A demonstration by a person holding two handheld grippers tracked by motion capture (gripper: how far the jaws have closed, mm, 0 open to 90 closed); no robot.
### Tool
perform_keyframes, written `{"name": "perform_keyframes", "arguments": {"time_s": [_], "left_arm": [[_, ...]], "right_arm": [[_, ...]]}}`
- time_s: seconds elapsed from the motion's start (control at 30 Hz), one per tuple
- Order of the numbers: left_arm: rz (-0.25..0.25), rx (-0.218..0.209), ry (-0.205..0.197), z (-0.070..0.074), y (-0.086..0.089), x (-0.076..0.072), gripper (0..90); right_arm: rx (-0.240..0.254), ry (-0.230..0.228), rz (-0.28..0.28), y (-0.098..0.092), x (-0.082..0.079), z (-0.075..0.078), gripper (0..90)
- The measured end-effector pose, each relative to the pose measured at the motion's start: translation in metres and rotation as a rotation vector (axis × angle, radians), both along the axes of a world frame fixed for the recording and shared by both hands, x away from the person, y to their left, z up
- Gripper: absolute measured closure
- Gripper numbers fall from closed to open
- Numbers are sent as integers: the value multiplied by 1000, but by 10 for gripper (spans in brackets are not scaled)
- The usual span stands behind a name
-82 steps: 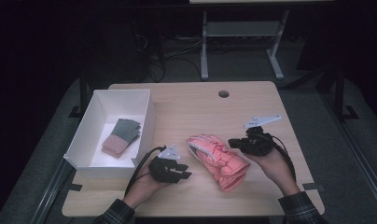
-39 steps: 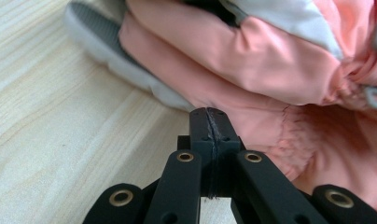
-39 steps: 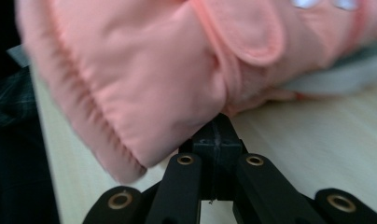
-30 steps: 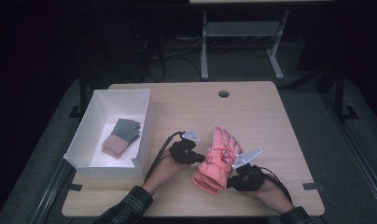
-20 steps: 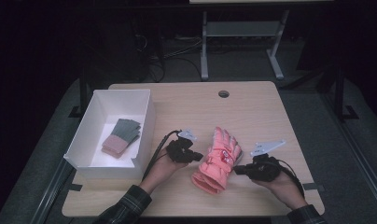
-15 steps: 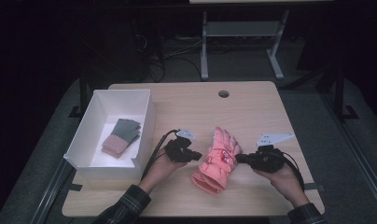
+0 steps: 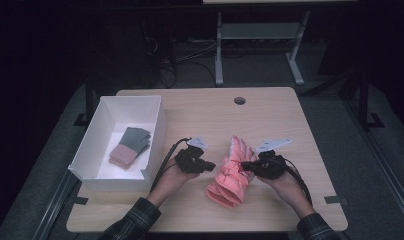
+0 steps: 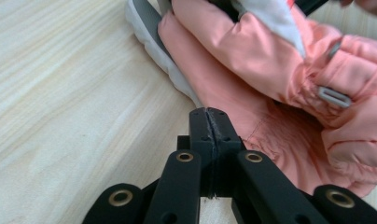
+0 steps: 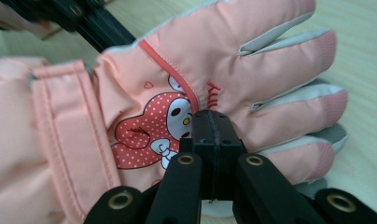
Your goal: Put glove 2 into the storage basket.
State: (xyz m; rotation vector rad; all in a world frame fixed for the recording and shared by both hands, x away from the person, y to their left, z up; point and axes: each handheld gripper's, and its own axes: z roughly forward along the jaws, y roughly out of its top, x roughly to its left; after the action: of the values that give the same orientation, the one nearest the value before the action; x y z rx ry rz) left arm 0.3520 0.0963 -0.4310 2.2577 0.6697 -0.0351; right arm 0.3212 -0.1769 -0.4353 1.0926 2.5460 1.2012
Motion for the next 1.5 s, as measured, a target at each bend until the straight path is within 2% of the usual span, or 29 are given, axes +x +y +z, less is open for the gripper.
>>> {"name": "perform_keyframes", "arguments": {"time_s": [0.07,0.1,0.2,0.3,0.4,0.53,0.6,0.77,0.9,0.97,1.1,1.37,1.5], "left_arm": [[-2,-5,-1,7,0,0,800],[-7,-12,-6,11,0,0,753],[3,-42,-16,24,-4,1,615],[2,-76,-7,33,-12,4,466],[13,-72,-7,33,-23,9,322],[47,-105,35,28,-33,19,242],[49,-110,47,26,-38,22,222],[33,-66,95,11,-46,26,197],[37,-86,163,-7,-49,29,167],[39,-78,184,-15,-48,31,150],[40,-98,228,-24,-46,34,129],[24,-111,294,-34,-47,36,134],[9,-111,315,-34,-49,37,176]], "right_arm": [[-8,13,-7,2,0,-2,900],[-18,4,-2,3,1,-3,900],[-35,6,-9,7,0,-4,900],[-44,5,-12,9,0,-5,900],[-53,3,-14,9,0,-5,900],[-62,-1,-13,11,0,-6,900],[-64,-2,-14,11,-1,-6,900],[-60,2,-20,11,-1,-7,900],[-69,0,-14,12,-1,-7,900],[-79,-10,-9,12,-1,-9,900],[-86,-12,-6,12,-1,-11,900],[-88,-7,-6,12,-2,-14,900],[-88,-6,-4,12,-2,-15,900]]}}
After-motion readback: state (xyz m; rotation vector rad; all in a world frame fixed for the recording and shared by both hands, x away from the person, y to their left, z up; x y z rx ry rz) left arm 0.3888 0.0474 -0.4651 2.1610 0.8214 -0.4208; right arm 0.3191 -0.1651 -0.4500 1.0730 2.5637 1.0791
